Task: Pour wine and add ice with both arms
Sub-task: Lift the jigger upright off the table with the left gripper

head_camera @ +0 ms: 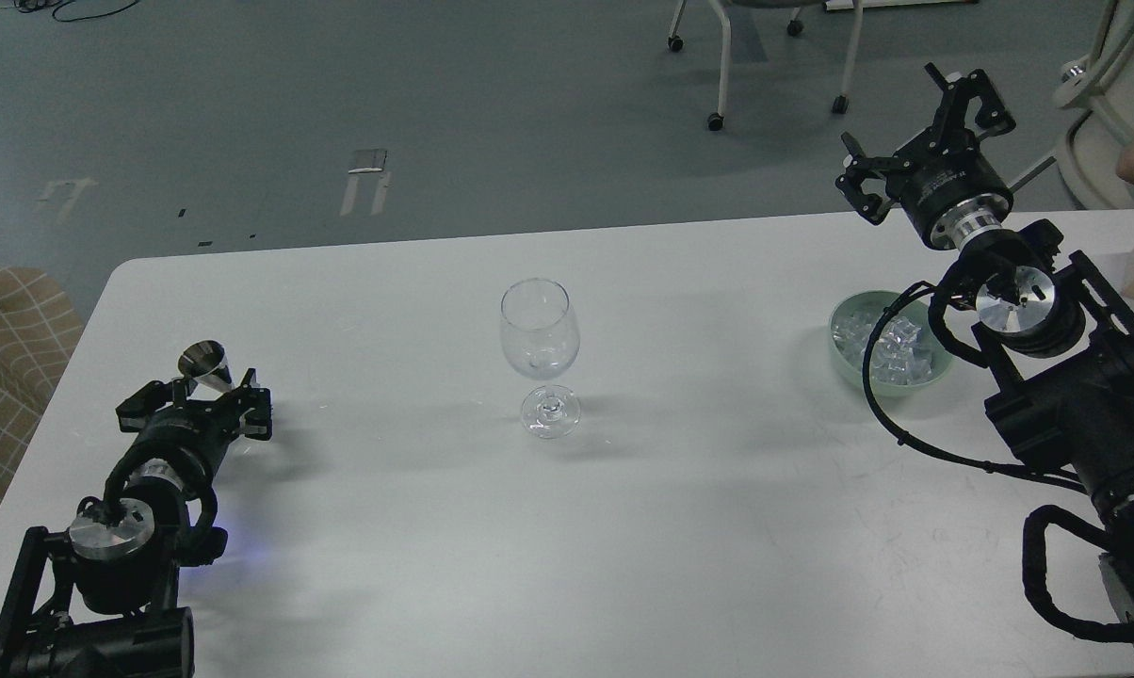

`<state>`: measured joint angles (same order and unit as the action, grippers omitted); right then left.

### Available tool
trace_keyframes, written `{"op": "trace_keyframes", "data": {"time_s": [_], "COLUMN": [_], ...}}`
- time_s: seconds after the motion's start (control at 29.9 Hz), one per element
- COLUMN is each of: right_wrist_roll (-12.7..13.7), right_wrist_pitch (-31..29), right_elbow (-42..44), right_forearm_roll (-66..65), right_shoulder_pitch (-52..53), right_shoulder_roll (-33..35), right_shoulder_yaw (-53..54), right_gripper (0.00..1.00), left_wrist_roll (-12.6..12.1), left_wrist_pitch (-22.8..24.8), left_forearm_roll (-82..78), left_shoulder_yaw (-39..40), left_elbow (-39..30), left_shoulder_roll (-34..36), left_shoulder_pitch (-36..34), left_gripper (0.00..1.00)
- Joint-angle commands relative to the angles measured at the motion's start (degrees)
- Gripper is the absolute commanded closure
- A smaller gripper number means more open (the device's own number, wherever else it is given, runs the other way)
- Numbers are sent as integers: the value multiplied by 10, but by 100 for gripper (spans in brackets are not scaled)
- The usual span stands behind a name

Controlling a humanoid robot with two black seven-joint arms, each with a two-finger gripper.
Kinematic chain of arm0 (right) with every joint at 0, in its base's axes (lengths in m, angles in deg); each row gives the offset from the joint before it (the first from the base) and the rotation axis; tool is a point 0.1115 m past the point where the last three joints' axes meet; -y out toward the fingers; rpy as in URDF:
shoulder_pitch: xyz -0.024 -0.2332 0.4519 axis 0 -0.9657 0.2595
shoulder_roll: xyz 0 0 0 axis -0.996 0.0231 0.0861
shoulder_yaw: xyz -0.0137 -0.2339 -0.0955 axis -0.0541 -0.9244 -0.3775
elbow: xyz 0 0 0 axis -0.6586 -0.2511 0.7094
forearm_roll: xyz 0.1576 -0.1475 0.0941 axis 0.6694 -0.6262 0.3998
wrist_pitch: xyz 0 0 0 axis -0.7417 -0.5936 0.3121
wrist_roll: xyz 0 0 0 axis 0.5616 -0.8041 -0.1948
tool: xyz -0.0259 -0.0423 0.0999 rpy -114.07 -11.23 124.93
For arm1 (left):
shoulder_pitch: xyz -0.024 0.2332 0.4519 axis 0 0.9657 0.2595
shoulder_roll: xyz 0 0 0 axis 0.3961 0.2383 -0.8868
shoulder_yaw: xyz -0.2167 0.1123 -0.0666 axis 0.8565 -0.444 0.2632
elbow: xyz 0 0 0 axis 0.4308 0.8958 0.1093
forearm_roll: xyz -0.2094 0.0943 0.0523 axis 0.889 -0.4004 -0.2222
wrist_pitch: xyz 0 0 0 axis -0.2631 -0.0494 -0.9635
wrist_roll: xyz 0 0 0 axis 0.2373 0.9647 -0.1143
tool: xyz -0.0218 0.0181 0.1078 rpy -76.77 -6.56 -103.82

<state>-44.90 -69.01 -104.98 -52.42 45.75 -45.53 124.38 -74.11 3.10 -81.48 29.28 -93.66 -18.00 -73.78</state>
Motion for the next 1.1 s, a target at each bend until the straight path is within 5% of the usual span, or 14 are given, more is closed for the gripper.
{"op": "trace_keyframes", "data": {"time_s": [0.0, 0.17, 0.64, 1.07], "right_wrist_roll": [0, 0, 0, 0], "right_wrist_pitch": [0, 0, 0, -1], "right_elbow": [0, -2, -3, -3], "right_forearm_roll": [1, 1, 1, 1], "right_shoulder_pitch": [0, -3, -4, -5], "right_shoulder_roll": [0, 0, 1, 4], "right_shoulder_yaw": [0, 0, 0, 0], "right_gripper": [0, 0, 0, 0], "left_wrist_roll": [-2, -2, -1, 0], "left_wrist_pitch": [20, 22, 24, 103], "left_forearm_roll": [0, 1, 2, 2], "left_shoulder_yaw": [2, 1, 2, 2], "left_elbow": [2, 2, 7, 10], "left_shoulder_roll": [-1, -3, -6, -24], "left_shoulder_pitch": [0, 1, 3, 15], "left_gripper": [46, 56, 58, 64]}}
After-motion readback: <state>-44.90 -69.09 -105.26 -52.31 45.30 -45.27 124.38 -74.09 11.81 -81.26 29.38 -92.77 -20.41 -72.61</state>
